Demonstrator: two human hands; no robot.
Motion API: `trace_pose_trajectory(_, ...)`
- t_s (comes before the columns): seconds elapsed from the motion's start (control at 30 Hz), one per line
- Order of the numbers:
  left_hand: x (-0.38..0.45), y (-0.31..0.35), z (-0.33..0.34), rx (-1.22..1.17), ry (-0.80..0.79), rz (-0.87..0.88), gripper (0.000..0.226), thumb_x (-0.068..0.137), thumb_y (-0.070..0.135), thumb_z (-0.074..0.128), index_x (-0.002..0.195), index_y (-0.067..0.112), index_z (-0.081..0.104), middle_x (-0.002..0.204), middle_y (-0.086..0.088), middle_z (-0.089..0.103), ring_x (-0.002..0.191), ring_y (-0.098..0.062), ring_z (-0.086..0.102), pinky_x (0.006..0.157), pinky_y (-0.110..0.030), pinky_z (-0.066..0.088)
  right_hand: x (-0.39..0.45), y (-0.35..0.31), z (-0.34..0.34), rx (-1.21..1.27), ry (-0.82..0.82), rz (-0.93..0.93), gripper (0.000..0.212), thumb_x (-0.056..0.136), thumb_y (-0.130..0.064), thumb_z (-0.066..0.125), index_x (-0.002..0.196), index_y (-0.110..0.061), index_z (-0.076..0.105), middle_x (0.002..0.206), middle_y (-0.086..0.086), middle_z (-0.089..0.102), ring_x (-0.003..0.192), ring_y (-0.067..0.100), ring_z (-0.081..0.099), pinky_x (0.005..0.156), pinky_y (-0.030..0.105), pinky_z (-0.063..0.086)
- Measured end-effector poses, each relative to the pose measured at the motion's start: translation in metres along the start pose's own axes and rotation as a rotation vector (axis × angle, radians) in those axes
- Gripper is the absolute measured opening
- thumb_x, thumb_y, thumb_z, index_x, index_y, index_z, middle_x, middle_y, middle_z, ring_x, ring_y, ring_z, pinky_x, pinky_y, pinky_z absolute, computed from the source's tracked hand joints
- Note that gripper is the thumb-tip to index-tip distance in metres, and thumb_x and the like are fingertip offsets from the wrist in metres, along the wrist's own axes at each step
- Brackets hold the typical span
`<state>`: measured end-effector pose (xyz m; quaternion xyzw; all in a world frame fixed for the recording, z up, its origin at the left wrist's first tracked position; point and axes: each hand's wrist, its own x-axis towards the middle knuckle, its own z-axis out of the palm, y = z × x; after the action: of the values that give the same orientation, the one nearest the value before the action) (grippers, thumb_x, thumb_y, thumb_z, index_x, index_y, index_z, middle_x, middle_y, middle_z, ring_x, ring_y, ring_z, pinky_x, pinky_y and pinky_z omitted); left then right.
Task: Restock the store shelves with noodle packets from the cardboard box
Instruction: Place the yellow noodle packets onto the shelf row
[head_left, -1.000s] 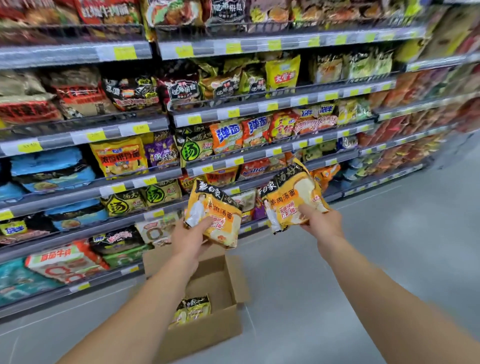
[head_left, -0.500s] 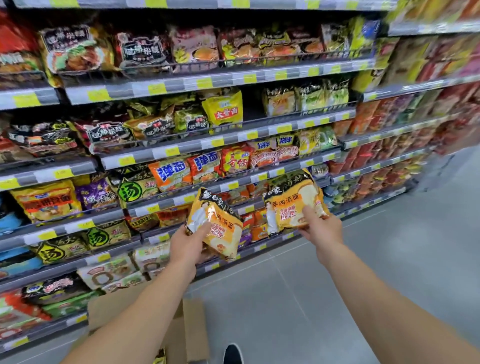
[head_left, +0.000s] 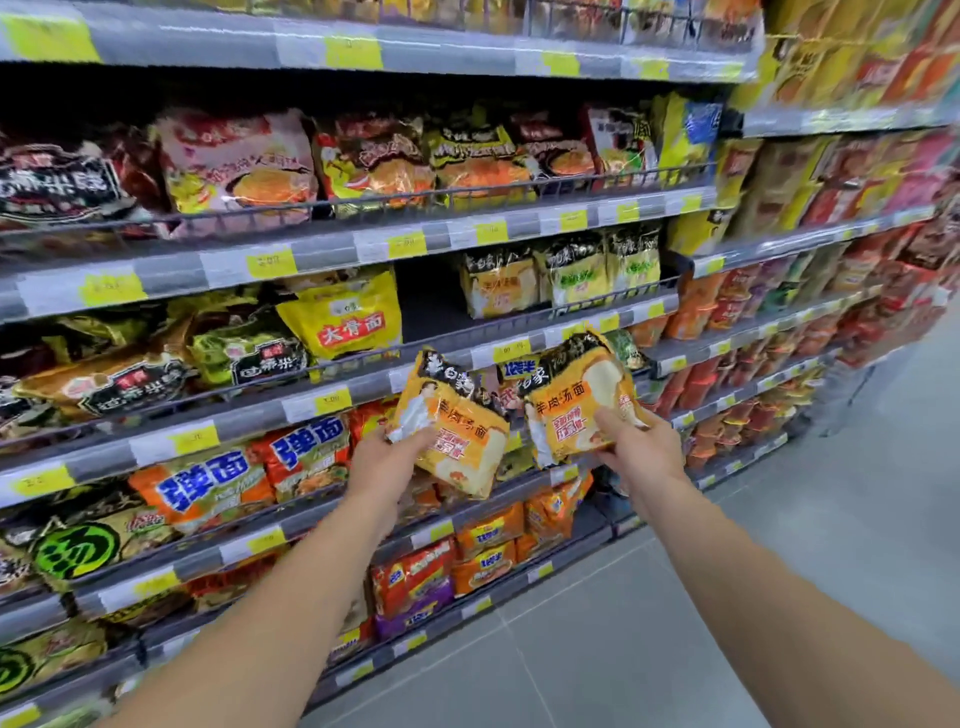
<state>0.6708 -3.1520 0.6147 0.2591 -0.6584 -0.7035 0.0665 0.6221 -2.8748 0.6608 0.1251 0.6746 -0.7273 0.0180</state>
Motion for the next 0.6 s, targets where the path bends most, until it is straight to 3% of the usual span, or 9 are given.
trace_pose_trajectory(0.07, 0.027, 0.015, 0.013, 0.001, -0.036, -0.012, 0.110, 0.038, 0.071, 0.086, 0.133, 0.029, 0.049, 0.125, -0.001, 0.065, 0.102, -0.028, 0.068, 0.084, -0.049, 0.056, 0.033, -0.013, 0.001, 0.036, -0.007, -0.004, 0.074, 0.090, -0.024, 0.070, 0.151, -0.014, 0.030, 0.140, 0.008, 0.051, 0.112, 0.028, 0.060, 0.088, 0.038, 0.052)
trace_pose_trajectory(0.13, 0.017, 0.046, 0.030, -0.045, -0.054, -0.006, 0.082, 0.067, 0.046, 0.085, 0.135, 0.020, 0.047, 0.120, -0.003, 0.066, 0.091, -0.024, 0.072, 0.076, -0.042, 0.060, 0.057, -0.023, 0.002, 0.065, -0.045, 0.014, 0.078, 0.090, -0.025, 0.070, 0.153, -0.016, 0.025, 0.143, 0.007, 0.048, 0.117, 0.029, 0.059, 0.085, 0.039, 0.048)
trace_pose_trajectory(0.2, 0.024, 0.059, 0.047, -0.053, -0.068, 0.010, 0.060, 0.083, 0.021, 0.076, 0.135, 0.016, 0.047, 0.116, -0.001, 0.066, 0.089, -0.021, 0.071, 0.076, -0.040, 0.060, 0.087, -0.030, -0.002, 0.098, -0.053, 0.018, 0.080, 0.089, -0.024, 0.071, 0.153, -0.018, 0.024, 0.143, 0.007, 0.050, 0.116, 0.029, 0.060, 0.088, 0.038, 0.049)
trace_pose_trajectory(0.27, 0.037, 0.063, 0.059, -0.034, -0.060, 0.045, 0.051, 0.085, 0.014, 0.073, 0.131, 0.016, 0.051, 0.112, 0.001, 0.066, 0.091, -0.020, 0.070, 0.082, -0.043, 0.058, 0.115, -0.036, -0.005, 0.140, -0.063, 0.026, 0.082, 0.088, -0.022, 0.072, 0.153, -0.018, 0.023, 0.141, 0.009, 0.051, 0.116, 0.029, 0.060, 0.097, 0.042, 0.052)
trace_pose_trajectory(0.43, 0.063, 0.074, 0.100, -0.016, 0.029, 0.115, 0.041, 0.086, 0.007, 0.070, 0.120, 0.017, 0.050, 0.109, -0.001, 0.065, 0.098, -0.023, 0.065, 0.094, -0.044, 0.051, 0.181, -0.052, -0.006, 0.204, -0.173, 0.054, 0.083, 0.085, -0.021, 0.075, 0.152, -0.016, 0.026, 0.142, 0.012, 0.049, 0.114, 0.030, 0.062, 0.099, 0.047, 0.051)
trace_pose_trajectory(0.6, 0.082, 0.085, 0.144, -0.103, 0.193, 0.208, 0.032, 0.086, -0.004, 0.066, 0.109, 0.015, 0.056, 0.104, -0.002, 0.066, 0.093, -0.017, 0.068, 0.080, -0.038, 0.055, 0.250, -0.069, -0.004, 0.268, -0.339, 0.079, 0.090, 0.070, -0.028, 0.082, 0.146, -0.012, 0.035, 0.135, 0.016, 0.057, 0.105, 0.028, 0.068, 0.097, 0.050, 0.051)
